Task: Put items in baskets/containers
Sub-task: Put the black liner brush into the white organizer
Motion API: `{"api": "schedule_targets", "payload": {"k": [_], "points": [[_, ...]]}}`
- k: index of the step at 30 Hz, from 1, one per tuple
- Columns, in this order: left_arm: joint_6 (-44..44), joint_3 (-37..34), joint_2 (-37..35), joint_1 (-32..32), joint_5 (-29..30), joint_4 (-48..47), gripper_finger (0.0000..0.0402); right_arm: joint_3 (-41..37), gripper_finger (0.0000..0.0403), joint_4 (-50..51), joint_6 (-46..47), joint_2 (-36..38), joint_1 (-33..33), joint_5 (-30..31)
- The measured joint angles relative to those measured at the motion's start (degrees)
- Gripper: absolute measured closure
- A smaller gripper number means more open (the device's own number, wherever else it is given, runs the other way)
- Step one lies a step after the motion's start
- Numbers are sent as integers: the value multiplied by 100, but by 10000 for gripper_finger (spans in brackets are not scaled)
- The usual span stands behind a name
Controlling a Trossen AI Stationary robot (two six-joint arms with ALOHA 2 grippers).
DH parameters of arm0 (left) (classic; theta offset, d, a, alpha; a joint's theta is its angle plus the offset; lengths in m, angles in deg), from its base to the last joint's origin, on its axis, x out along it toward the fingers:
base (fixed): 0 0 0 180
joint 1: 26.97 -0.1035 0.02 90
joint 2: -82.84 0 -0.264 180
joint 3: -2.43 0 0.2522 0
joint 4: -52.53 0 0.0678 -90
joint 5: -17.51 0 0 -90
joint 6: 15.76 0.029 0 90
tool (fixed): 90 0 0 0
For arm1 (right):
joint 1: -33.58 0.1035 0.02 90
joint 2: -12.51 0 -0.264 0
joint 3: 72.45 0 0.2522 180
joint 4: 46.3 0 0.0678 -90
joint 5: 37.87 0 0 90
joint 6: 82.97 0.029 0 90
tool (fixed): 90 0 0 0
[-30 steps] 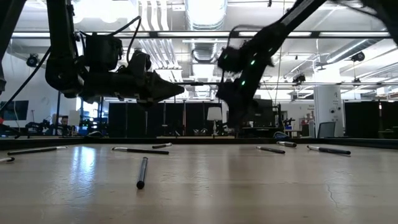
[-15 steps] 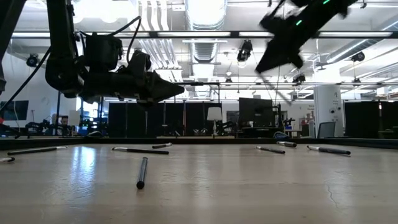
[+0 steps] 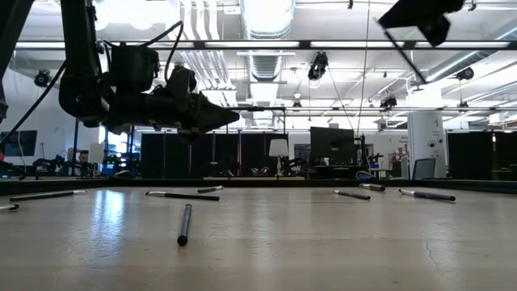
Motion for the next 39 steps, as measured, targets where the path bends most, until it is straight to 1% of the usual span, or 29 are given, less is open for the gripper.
{"api": "schedule_targets", "payload": {"k": [3,7,10,18,23,27,30,36,39], "points": [[0,0,0,2,0,-1,402,-1,390,402,337,155,644,490],[-2,1,0,0,0,-1,401,-29,390,1073,1136,321,1617,1140],[-2,2,0,1,0,-1,401,-52,390,1298,1651,359,2383,1555],[-36,2,0,0,0,-1,402,-158,390,1295,2701,174,4307,2184],[-68,2,0,1,-1,-1,401,-235,390,1295,3604,-269,5213,2248],[-68,2,0,1,0,-1,401,-245,390,1292,4177,-741,5694,2259],[-68,2,0,2,0,-1,401,-247,390,1295,4397,-1078,5895,2346],[-123,60,0,2,0,-3,402,-247,390,1384,4682,-1629,5952,2335],[-136,96,0,10,0,-3,402,-247,390,1385,4879,-1834,5950,2171]]}}
